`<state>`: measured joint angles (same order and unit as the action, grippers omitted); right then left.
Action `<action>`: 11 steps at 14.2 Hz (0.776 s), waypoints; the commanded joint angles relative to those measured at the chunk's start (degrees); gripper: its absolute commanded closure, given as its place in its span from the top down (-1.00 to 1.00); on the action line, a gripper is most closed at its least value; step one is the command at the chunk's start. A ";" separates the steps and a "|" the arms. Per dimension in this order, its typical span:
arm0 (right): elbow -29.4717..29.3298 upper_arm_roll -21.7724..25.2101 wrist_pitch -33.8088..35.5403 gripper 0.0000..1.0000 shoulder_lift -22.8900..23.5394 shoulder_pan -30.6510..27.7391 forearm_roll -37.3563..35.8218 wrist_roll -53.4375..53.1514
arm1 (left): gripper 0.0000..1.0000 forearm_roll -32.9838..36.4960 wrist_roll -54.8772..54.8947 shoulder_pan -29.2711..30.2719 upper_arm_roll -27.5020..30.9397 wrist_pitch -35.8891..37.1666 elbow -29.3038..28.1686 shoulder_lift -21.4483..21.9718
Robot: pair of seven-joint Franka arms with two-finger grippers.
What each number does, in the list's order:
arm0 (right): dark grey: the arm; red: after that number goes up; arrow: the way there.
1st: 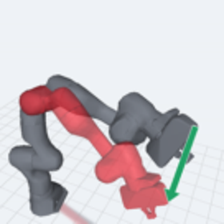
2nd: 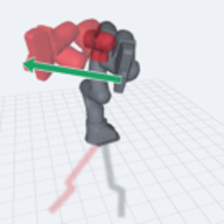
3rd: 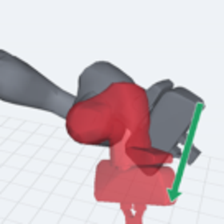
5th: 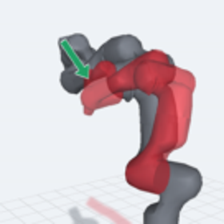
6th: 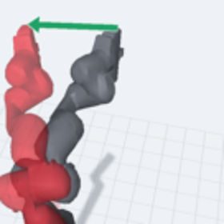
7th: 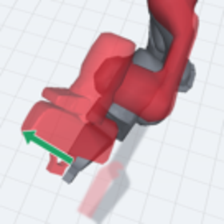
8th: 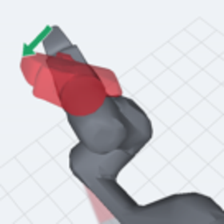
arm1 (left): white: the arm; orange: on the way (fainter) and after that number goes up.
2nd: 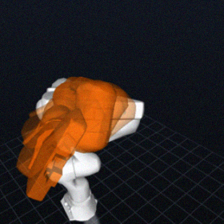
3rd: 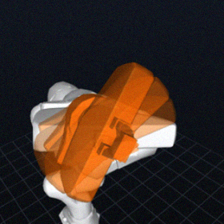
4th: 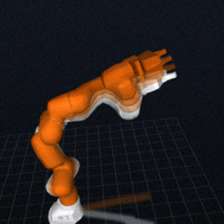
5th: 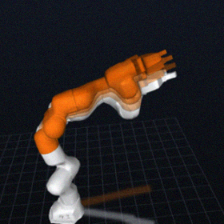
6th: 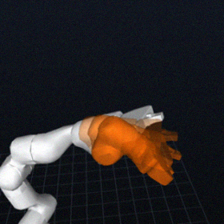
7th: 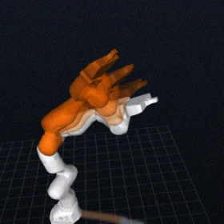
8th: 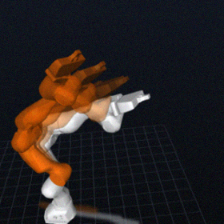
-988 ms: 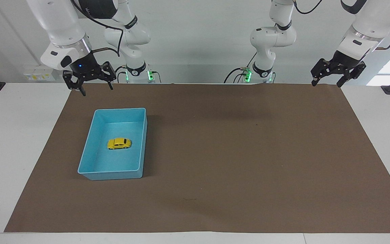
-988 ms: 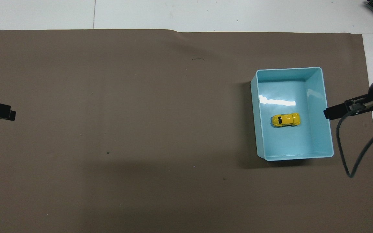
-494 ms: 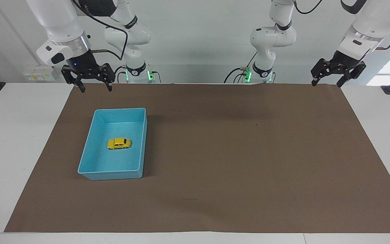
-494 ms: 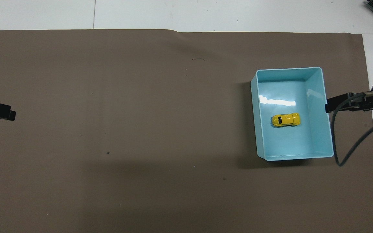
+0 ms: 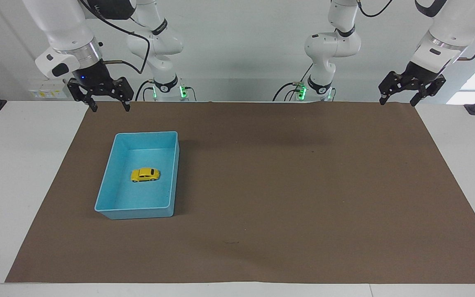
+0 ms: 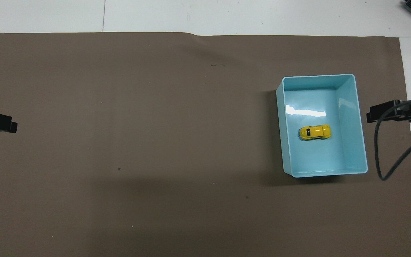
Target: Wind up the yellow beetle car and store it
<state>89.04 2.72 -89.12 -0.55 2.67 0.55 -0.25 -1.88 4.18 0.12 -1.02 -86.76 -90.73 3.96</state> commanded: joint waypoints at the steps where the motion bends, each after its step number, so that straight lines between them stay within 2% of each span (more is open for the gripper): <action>1: -0.27 0.01 0.17 1.00 -0.06 0.32 0.68 -0.63 | 1.00 0.12 0.04 0.32 -0.13 0.71 -0.67 1.05; 11: -0.27 0.00 -0.27 1.00 0.02 0.40 0.77 -1.07 | 1.00 0.04 0.04 0.32 -0.13 0.71 -0.67 1.14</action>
<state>89.02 2.71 -89.12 -0.55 2.94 0.55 -0.25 -1.88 4.18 0.12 -1.02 -86.76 -90.73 3.96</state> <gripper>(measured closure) 0.000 0.000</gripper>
